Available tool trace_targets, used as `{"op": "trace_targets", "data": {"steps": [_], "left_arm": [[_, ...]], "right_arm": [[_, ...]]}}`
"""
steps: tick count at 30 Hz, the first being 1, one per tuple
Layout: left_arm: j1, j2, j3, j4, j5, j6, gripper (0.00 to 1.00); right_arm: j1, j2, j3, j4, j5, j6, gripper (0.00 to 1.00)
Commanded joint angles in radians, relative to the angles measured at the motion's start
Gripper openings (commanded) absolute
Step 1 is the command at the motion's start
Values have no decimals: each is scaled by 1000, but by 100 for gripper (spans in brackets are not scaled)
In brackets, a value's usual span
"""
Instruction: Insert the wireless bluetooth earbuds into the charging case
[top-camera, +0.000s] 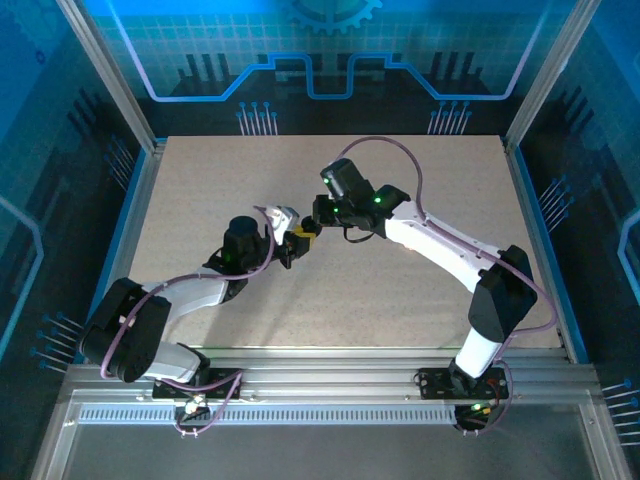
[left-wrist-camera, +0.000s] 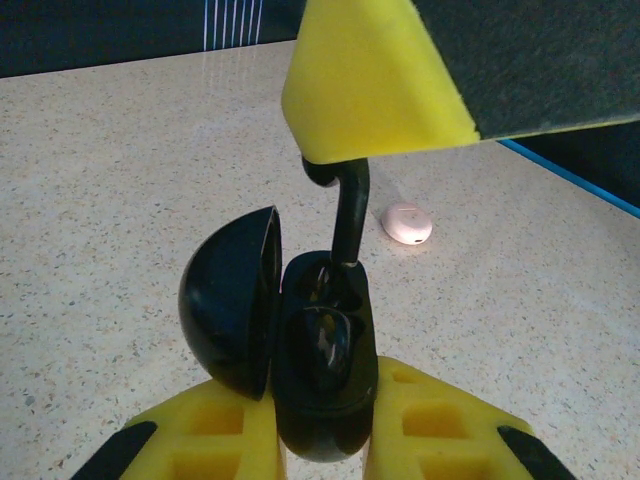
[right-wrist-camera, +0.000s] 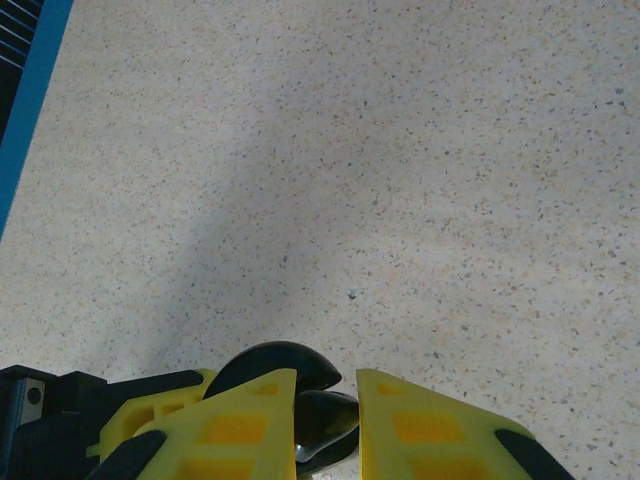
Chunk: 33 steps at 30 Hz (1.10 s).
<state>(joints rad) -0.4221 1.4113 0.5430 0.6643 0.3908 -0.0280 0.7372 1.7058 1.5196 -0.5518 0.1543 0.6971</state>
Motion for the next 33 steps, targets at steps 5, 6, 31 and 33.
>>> {"op": "trace_targets", "data": {"steps": [5, 6, 31, 33], "left_arm": [[-6, -18, 44, 37, 22, -26, 14], [-5, -20, 46, 37, 22, -28, 14], [-5, -51, 72, 3, 6, -24, 14], [-6, -54, 72, -1, 9, -22, 14]], "right_arm": [[27, 11, -10, 6, 44, -39, 19], [28, 9, -10, 7, 46, -42, 19], [63, -35, -70, 18, 62, -97, 28], [62, -43, -70, 24, 63, -96, 34]]}}
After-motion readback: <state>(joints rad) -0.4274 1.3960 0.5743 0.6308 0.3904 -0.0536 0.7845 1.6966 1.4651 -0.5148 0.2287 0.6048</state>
